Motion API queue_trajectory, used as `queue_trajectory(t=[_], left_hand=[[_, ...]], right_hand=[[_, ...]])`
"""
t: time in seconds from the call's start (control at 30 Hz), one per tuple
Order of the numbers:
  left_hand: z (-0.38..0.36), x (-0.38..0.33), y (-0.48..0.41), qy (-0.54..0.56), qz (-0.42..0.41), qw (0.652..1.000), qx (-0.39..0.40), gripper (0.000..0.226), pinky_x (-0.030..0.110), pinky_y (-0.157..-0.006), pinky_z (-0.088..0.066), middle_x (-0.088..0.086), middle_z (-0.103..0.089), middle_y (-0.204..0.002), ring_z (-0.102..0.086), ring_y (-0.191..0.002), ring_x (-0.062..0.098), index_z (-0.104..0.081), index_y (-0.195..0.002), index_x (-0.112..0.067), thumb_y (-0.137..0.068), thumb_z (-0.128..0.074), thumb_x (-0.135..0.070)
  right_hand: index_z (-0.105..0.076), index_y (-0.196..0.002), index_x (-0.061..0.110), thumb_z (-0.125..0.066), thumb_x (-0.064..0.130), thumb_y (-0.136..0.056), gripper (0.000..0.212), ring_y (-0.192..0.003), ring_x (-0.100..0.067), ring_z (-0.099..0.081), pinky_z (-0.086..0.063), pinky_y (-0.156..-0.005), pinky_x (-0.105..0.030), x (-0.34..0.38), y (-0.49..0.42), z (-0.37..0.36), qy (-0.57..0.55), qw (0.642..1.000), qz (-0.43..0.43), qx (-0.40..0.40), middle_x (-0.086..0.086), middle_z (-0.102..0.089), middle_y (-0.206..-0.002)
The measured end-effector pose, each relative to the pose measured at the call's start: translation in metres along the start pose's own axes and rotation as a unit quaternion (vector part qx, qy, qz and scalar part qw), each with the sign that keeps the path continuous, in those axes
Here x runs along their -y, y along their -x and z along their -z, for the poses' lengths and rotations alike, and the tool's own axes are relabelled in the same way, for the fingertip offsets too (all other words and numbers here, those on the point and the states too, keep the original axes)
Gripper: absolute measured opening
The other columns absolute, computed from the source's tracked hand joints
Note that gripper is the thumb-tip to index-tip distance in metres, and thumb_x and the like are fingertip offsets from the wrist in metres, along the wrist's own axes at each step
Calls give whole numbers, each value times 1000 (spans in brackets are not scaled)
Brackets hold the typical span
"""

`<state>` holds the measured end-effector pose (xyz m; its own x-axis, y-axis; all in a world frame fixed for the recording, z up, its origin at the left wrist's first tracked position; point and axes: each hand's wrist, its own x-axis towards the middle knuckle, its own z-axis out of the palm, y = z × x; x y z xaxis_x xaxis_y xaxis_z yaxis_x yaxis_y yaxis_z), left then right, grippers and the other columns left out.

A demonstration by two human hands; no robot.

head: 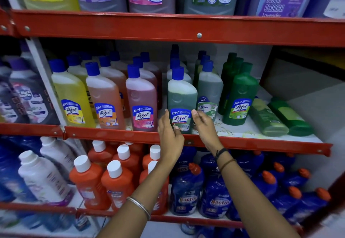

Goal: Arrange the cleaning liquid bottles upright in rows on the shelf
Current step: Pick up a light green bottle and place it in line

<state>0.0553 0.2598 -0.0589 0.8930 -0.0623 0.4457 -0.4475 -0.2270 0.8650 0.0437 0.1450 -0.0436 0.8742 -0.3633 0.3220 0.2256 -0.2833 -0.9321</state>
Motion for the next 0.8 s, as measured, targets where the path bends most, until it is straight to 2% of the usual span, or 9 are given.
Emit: queue_trajectory(t=[0.1,0.17,0.3,0.37,0.47,0.6,0.7,0.73,0.8], left_hand=[[-2,-11,9,-6,-74,996,-53,56,34,-113,-26,14,-34,-142,-30,-134,23,-36,-133,-9,-80,-47,4],[-8,-24,17,2,-151,986,-69,45,25,-112,-24,11,-36,-140,-30,-131,16,-42,-125,-13,-81,-46,-1],[-41,-57,26,28,-242,970,18,32,25,-109,-28,12,-44,-130,-38,-125,18,-48,-115,-8,-83,-47,-3],[-70,-72,27,41,-252,965,64,32,25,-107,-31,12,-48,-125,-42,-121,19,-49,-114,-6,-83,-48,0],[-118,-87,27,50,-205,965,152,31,29,-101,-36,12,-50,-120,-47,-114,21,-47,-115,-6,-85,-48,-2],[-174,-96,23,10,-63,963,263,33,36,-99,-38,19,-49,-127,-47,-119,30,-43,-123,-2,-90,-47,-8],[-209,-104,14,-23,37,949,312,37,39,-95,-41,26,-49,-127,-48,-118,40,-39,-126,2,-93,-44,-13],[-220,-107,12,-29,51,946,318,36,39,-91,-44,27,-53,-122,-52,-114,41,-39,-124,3,-93,-43,-14],[-238,-110,6,-45,69,942,326,30,34,-79,-44,28,-57,-115,-56,-105,39,-43,-119,3,-93,-43,-13]], right_hand=[[-61,-114,12,-47,36,-93,35,-104,-16,-63,-51,-93,-35,1,9,4,25,999,18,-25,-6,-67,-113],[-60,-117,11,-49,33,-93,34,-106,-14,-62,-50,-92,-29,3,17,19,31,997,44,-61,-6,-66,-115],[-63,-102,24,-51,32,-92,18,-98,-11,-66,-51,-86,-21,13,26,75,25,988,85,-129,-2,-70,-102],[-63,-102,16,-52,29,-92,20,-93,-5,-65,-49,-83,-17,14,26,113,45,981,85,-170,-2,-70,-98],[-62,-102,6,-52,24,-93,23,-81,5,-59,-43,-73,-6,9,19,171,108,968,62,-220,-2,-66,-93],[-61,-104,1,-55,19,-90,23,-88,-17,-56,-40,-75,-23,-7,1,227,198,951,-20,-237,-7,-62,-95],[-60,-74,13,-53,15,-85,13,-83,-20,-50,-32,-69,-24,-16,-17,250,274,943,-64,-175,-4,-54,-80],[-59,-73,13,-53,16,-84,12,-83,-23,-50,-32,-69,-27,-19,-24,255,297,938,-83,-155,-5,-53,-78],[-60,-99,1,-53,15,-85,21,-94,-34,-57,-40,-75,-33,-25,-40,261,345,923,-118,-124,-18,-61,-96]])
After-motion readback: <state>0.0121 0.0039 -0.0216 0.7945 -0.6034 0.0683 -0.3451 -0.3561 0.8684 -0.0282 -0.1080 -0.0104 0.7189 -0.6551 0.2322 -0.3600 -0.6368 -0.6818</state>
